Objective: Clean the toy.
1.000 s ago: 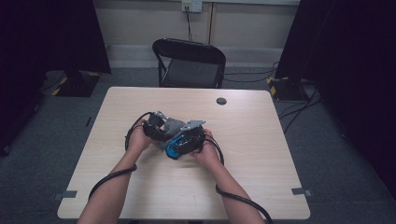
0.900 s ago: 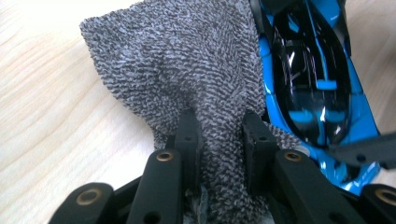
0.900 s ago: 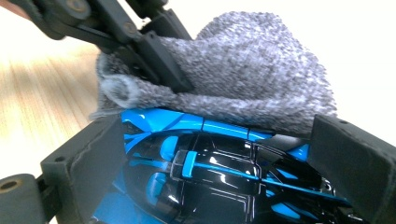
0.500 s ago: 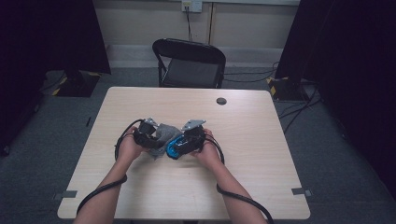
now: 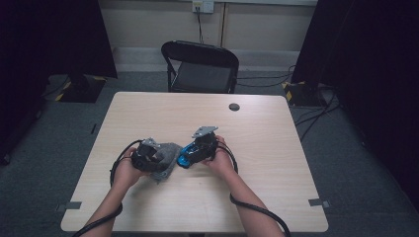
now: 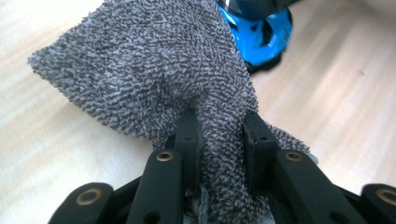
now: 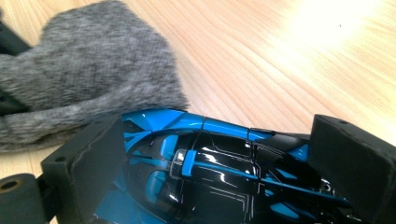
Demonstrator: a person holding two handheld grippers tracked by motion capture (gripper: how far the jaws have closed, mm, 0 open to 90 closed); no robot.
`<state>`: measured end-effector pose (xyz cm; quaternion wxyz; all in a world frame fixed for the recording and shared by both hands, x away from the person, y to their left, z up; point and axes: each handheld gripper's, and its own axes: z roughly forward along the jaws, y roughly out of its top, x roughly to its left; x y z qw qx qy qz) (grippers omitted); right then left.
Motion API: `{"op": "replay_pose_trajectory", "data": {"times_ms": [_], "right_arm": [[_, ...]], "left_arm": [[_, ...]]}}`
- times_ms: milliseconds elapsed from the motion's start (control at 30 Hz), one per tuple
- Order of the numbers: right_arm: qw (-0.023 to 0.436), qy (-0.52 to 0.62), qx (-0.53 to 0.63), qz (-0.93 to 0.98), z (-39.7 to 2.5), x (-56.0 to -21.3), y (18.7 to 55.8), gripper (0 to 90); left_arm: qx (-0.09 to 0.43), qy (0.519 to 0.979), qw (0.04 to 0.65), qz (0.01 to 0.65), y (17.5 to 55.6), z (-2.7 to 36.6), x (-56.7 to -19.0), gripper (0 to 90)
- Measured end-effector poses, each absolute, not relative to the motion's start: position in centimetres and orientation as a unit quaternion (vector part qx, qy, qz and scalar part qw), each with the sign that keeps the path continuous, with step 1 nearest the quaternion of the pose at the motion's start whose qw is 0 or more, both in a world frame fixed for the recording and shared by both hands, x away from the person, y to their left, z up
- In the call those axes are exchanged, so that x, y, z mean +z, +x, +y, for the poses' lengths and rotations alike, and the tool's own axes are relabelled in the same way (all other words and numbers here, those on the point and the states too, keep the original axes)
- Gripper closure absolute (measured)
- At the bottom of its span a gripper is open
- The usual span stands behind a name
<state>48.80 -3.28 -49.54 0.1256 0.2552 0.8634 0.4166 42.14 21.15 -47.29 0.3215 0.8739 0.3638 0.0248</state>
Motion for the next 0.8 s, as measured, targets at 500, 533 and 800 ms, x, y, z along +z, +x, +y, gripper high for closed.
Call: {"op": "replay_pose_trajectory", "data": {"times_ms": [500,533,800], "right_arm": [[0.124,0.25,0.422,0.863,-3.5,-49.6,48.8,4.0],[0.124,0.251,0.422,0.862,-3.5,-49.6,48.8,4.0],[0.128,0.255,0.425,0.859,-3.4,-49.7,48.7,4.2]], "left_arm": [[0.041,0.877,0.315,0.36,39.0,22.9,-46.5,71.6],[0.043,0.875,0.318,0.362,38.9,23.0,-46.3,71.3],[0.06,0.868,0.332,0.364,39.2,23.5,-45.1,69.9]]}}
